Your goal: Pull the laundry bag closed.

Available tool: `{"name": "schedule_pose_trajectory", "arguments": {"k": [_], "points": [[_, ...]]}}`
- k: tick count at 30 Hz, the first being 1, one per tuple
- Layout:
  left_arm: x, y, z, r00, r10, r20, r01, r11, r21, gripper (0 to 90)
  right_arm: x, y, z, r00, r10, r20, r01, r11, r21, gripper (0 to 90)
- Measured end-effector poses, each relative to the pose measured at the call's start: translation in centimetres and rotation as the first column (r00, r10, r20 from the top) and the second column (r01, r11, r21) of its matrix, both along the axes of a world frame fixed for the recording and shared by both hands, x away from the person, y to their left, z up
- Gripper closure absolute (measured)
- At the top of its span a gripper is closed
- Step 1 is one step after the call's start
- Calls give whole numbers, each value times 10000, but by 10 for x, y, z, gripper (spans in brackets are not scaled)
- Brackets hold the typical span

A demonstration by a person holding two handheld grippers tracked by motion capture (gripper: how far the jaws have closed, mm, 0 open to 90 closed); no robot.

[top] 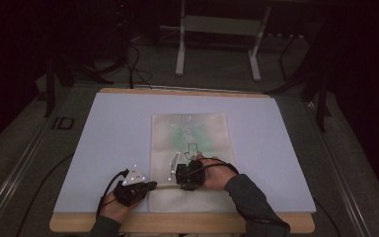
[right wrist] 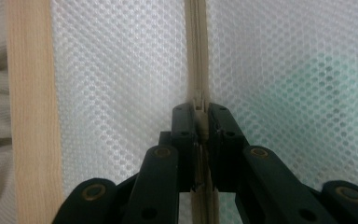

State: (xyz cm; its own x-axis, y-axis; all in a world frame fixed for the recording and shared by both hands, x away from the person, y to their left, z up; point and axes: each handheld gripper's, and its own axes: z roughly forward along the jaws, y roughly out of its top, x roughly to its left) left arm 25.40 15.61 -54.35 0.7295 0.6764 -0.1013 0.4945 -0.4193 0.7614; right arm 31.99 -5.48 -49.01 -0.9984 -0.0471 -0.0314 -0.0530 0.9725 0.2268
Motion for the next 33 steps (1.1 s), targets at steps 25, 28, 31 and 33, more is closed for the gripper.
{"name": "schedule_pose_trajectory", "arguments": {"k": [25, 28, 31, 33], "points": [[0, 0, 0, 10000, 22, -6, -22, 10000, -5, 896, 3, -15, 4, 9998, -176, -106, 175, 9998, -125, 822], [0, 0, 0, 10000, 12, -6, -12, 10000, -11, 895, 3, -16, 4, 9998, -187, -101, 186, 9997, -181, 822], [0, 0, 0, 10000, 18, -11, -18, 10000, -17, 895, 3, -20, 4, 9996, -269, -111, 266, 9993, -246, 822], [0, 0, 0, 10000, 9, -5, -9, 10000, -15, 896, 4, -23, 5, 9996, -284, -89, 282, 9993, -263, 822]]}}
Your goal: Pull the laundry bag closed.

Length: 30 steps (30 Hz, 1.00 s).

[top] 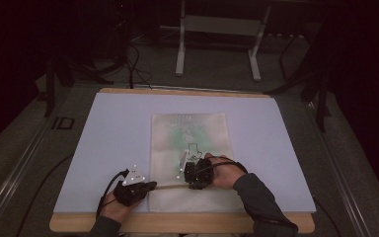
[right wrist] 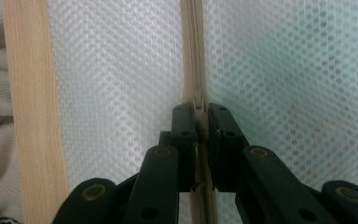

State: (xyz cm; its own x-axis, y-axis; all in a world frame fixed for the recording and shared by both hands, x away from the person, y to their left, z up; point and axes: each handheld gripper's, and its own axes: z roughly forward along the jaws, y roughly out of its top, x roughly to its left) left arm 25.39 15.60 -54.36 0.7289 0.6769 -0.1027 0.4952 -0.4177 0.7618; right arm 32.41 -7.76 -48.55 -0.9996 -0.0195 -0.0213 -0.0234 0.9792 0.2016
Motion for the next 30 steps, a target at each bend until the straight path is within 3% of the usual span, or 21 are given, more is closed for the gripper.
{"name": "schedule_pose_trajectory", "arguments": {"k": [30], "points": [[0, 0, 0, 10000, 0, -16, 0, 10000, 10, 896, 3, -27, 4, 9993, -348, -106, 347, 9994, -80, 822]]}}
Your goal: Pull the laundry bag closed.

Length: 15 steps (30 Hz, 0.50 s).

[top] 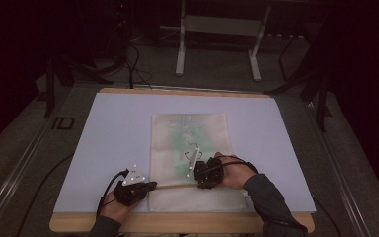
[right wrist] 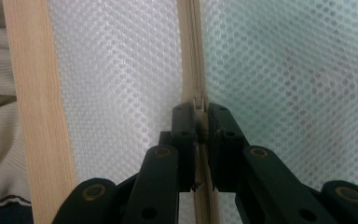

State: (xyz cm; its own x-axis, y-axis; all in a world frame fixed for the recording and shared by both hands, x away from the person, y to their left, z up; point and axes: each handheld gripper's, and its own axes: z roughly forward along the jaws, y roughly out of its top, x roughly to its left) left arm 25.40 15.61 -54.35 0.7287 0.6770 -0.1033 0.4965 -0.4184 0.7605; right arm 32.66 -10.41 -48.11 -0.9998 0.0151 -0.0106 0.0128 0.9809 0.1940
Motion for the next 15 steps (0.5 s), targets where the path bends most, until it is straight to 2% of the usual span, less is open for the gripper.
{"name": "schedule_pose_trajectory", "arguments": {"k": [15], "points": [[0, 0, 0, 10000, 12, -16, -12, 10000, -21, 896, 0, -11, 2, 9999, -161, 19, 162, 9998, -74, 822]]}}
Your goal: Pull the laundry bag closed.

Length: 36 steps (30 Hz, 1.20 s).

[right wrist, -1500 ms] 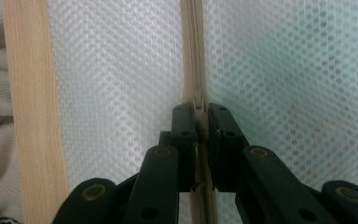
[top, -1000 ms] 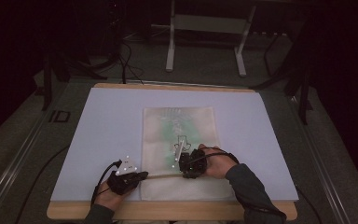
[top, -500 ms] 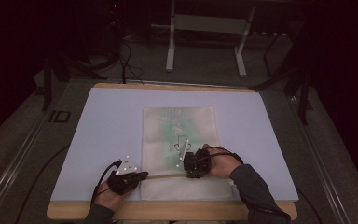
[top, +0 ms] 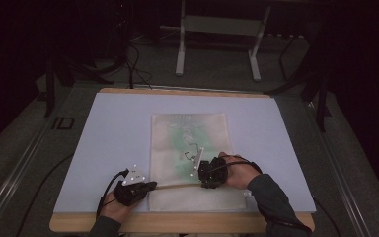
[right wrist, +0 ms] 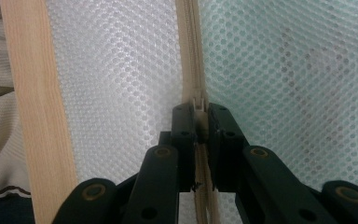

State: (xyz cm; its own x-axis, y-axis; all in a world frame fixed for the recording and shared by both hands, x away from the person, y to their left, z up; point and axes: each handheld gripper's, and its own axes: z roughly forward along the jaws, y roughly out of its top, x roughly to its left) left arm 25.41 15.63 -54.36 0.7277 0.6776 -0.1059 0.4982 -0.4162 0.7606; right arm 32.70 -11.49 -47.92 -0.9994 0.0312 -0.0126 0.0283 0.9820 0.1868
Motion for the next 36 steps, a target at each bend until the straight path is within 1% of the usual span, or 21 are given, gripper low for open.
{"name": "schedule_pose_trajectory", "arguments": {"k": [3, 4, 5, 6, 8, 15, 17, 19, 26, 36], "points": [[0, 0, 0, 10000, 2, 7, -2, 10000, 11, 896, 1, -4, 1, 10000, -52, 30, 52, 10000, -3, 823], [0, 0, 0, 10000, -1, 9, 1, 10000, 13, 896, 0, -5, 1, 9998, -175, -11, 175, 9998, -9, 822], [0, 0, 0, 10000, -11, 15, 11, 10000, 17, 896, 0, -6, 1, 9998, -176, 5, 176, 9998, 12, 822], [0, 0, 0, 10000, -10, 18, 9, 10000, 19, 895, 1, -7, 1, 9998, -178, -15, 179, 9997, 135, 822], [0, 0, 0, 10000, -14, 19, 14, 10000, 25, 896, 0, -8, 1, 9997, -222, -55, 223, 9996, 171, 822], [0, 0, 0, 10000, -13, 17, 13, 10000, 18, 895, 0, -9, 1, 9998, -214, -32, 214, 9996, 182, 822], [0, 0, 0, 10000, -13, 26, 13, 10000, 21, 895, -1, -9, 1, 9997, -226, 6, 226, 9996, 154, 822], [0, 0, 0, 10000, -20, 22, 20, 10000, 33, 895, -1, -10, 1, 9997, -225, 110, 225, 9997, -28, 822], [0, 0, 0, 10000, -19, 31, 18, 10000, 32, 895, 0, -24, 4, 9990, -438, 106, 436, 9989, 192, 822], [0, 0, 0, 10000, -26, 19, 26, 10000, 35, 895, 1, -46, 6, 9968, -794, 57, 792, 9962, 369, 822]]}}
